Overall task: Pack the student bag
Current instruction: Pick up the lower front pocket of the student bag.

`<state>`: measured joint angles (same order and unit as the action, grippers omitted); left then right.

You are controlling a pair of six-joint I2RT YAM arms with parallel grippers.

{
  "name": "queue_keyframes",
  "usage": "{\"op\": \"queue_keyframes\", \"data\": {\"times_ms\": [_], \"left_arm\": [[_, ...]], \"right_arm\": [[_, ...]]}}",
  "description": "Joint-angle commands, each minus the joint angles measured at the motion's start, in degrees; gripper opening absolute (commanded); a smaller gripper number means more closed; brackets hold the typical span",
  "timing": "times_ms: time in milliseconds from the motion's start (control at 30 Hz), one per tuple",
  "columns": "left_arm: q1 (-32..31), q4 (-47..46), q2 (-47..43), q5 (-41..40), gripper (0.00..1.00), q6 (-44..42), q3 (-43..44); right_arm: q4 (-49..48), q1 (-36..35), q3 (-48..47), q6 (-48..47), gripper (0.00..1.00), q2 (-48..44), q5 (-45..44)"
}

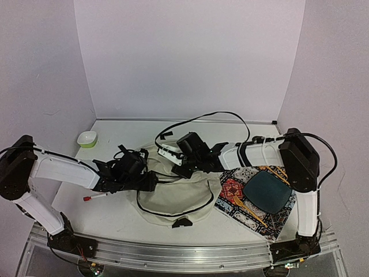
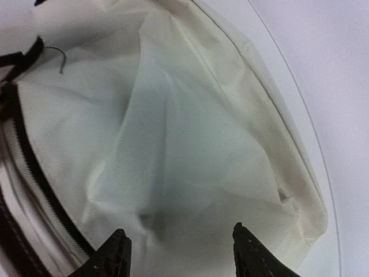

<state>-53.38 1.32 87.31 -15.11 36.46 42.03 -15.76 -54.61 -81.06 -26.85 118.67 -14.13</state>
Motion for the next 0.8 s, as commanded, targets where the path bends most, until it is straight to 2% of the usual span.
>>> {"op": "queue_keyframes", "data": {"times_ms": [0, 367, 767], "left_arm": [[-0.83, 1.49, 0.9, 1.05, 0.58, 1.68, -1.57], [-1.19, 1.49, 1.13, 1.13, 0.58, 2.12, -1.82], [-1.55, 1.5, 1.91, 1.05, 0.57, 2.32, -1.45]], "right_arm": [[3.34, -0.43, 0.43, 2.05, 0.58, -4.56, 9.62], [5.57, -1.93, -2.76, 4.36, 0.5, 0.51, 12.55], [4.38, -2.03, -7.73, 5.48, 0.42, 5.99, 7.47]]}}
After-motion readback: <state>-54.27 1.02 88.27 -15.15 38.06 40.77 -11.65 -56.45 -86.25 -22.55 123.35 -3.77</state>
